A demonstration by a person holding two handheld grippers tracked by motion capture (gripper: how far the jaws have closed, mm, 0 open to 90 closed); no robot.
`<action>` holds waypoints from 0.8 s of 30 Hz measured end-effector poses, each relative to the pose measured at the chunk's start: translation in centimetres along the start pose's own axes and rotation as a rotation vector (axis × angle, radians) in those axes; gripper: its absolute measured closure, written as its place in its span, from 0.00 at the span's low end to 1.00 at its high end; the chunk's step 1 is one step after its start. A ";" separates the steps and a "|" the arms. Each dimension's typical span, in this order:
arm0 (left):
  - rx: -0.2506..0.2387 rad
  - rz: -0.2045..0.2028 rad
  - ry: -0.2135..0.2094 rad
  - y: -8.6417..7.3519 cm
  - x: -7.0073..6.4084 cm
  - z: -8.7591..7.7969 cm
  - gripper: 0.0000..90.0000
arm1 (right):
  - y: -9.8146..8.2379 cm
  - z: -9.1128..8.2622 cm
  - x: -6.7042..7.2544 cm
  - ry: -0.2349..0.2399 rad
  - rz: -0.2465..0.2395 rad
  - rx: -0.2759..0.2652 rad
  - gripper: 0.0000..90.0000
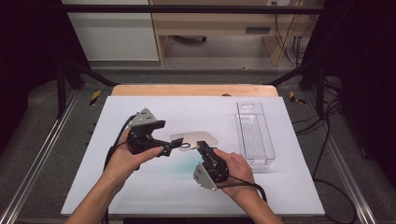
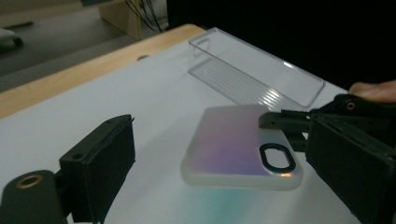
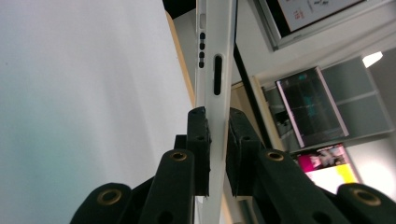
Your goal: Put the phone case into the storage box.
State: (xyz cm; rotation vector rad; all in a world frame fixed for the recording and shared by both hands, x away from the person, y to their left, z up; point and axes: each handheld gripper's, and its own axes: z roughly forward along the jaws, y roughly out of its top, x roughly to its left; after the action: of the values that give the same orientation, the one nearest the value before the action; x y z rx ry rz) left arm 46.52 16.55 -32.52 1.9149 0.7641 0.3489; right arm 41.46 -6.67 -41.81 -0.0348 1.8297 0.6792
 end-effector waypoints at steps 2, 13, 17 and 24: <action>-0.039 -0.014 0.018 0.0 0.3 -0.6 0.08 | -0.3 0.1 -0.6 0.023 0.065 -0.010 0.91; -0.096 -0.014 0.087 -0.3 0.2 -1.7 0.04 | -1.8 0.8 -2.9 0.111 0.432 -0.050 0.91; -0.105 -0.016 0.088 -0.5 0.1 -1.7 0.04 | -2.2 0.9 -3.2 0.121 0.484 -0.054 0.91; -0.107 -0.024 0.089 -0.8 -0.1 -1.4 0.04 | -2.9 0.9 -3.8 0.152 0.608 -0.079 0.91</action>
State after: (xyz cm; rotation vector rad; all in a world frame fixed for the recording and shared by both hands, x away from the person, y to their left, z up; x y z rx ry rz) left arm 45.40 17.67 -32.54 1.7981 0.8094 0.4537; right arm 44.66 -9.80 -39.86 0.4444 1.9666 1.1966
